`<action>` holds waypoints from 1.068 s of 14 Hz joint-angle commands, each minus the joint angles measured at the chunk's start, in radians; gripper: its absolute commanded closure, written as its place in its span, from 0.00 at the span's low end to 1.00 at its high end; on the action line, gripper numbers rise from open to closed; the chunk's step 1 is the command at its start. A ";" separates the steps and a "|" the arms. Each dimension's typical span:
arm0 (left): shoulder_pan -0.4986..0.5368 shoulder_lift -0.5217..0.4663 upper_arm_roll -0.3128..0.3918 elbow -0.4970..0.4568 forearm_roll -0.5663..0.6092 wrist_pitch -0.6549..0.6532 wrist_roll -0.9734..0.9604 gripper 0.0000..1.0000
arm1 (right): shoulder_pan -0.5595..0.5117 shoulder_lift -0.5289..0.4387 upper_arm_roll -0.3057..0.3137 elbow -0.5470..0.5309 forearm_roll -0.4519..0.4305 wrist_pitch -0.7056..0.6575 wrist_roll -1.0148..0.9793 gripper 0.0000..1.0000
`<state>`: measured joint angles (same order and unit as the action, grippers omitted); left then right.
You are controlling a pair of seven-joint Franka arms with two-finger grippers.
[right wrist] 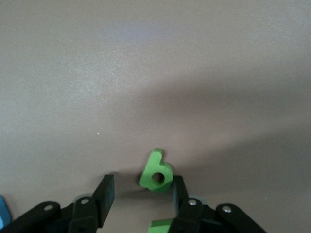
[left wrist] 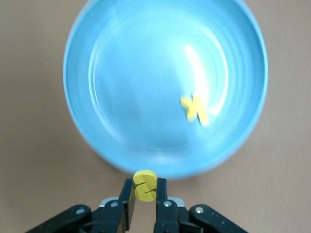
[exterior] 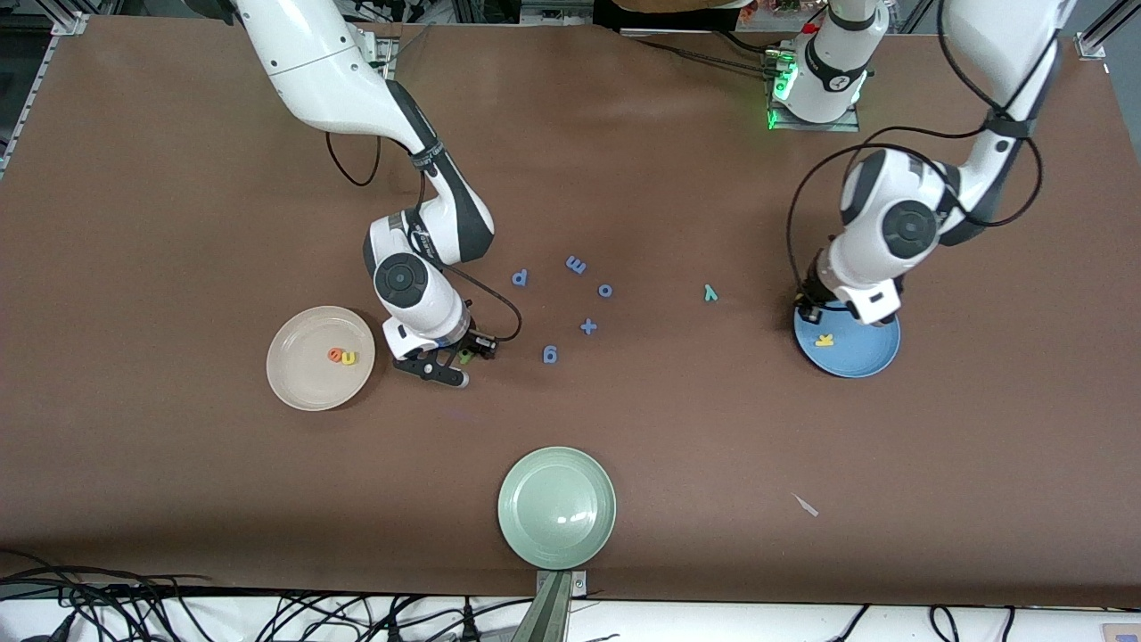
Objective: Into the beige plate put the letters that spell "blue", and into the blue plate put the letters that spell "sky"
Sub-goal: 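Place the green 6 on the beige plate while the left gripper releases the s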
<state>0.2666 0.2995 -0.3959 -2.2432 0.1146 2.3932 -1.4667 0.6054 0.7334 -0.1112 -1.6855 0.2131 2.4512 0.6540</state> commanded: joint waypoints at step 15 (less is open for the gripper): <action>0.070 0.035 -0.167 0.017 0.070 0.018 0.017 0.42 | 0.002 -0.160 -0.272 -0.055 -0.008 -0.316 -0.514 0.91</action>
<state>0.3528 0.3292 -0.5312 -2.2383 0.1645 2.3993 -1.4151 0.6007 0.6129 -0.3646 -1.6766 0.2086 2.1430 0.2044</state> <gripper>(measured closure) 0.419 0.718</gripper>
